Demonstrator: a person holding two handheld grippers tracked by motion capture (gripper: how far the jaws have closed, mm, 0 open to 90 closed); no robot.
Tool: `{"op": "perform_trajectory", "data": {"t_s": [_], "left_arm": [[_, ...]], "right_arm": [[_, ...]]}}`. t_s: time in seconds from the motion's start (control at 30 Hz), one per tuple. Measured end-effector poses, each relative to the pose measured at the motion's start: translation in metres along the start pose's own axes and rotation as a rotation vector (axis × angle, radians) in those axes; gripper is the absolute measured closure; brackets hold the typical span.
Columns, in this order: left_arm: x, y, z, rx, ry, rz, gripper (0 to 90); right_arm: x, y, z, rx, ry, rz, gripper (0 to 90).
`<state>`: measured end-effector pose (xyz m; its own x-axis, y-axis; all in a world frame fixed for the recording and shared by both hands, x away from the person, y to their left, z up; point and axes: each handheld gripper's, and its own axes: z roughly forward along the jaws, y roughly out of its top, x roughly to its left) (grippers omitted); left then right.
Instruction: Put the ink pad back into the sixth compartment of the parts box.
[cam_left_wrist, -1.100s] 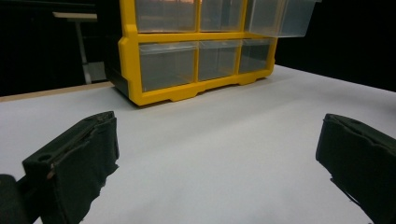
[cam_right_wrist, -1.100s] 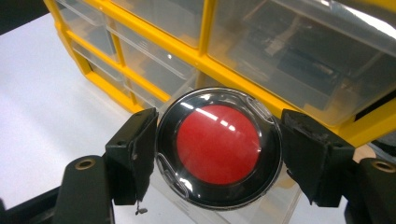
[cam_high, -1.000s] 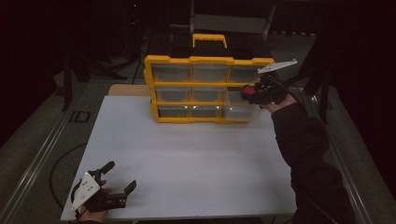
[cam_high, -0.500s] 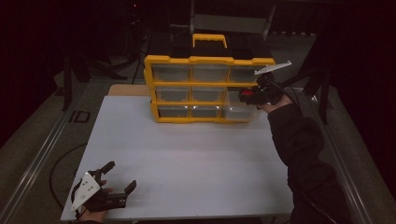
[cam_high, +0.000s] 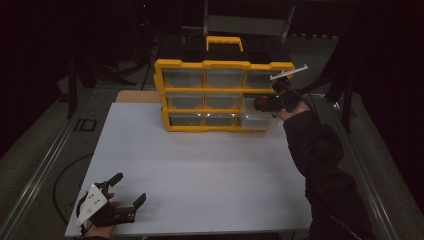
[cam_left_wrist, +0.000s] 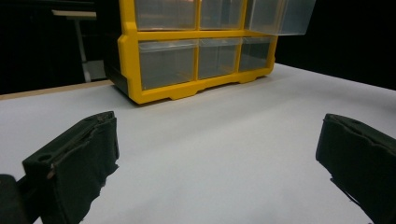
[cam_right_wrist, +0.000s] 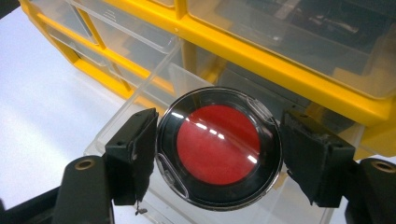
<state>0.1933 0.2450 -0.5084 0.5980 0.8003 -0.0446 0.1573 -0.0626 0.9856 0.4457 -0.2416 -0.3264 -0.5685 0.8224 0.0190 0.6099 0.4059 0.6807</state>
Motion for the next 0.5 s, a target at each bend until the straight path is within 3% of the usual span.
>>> {"op": "perform_trajectory", "data": {"t_s": [0.17,0.5], "left_arm": [[0.0001,0.0,-0.0001,0.0,0.0,0.0,0.0],[0.0,0.0001,-0.0002,0.001,0.001,0.001,0.0]], "right_arm": [[0.0002,0.0007,0.0008,-0.005,0.008,0.017,24.2],[0.0074,-0.0004,-0.0016,-0.005,0.024,-0.002,14.2]]}}
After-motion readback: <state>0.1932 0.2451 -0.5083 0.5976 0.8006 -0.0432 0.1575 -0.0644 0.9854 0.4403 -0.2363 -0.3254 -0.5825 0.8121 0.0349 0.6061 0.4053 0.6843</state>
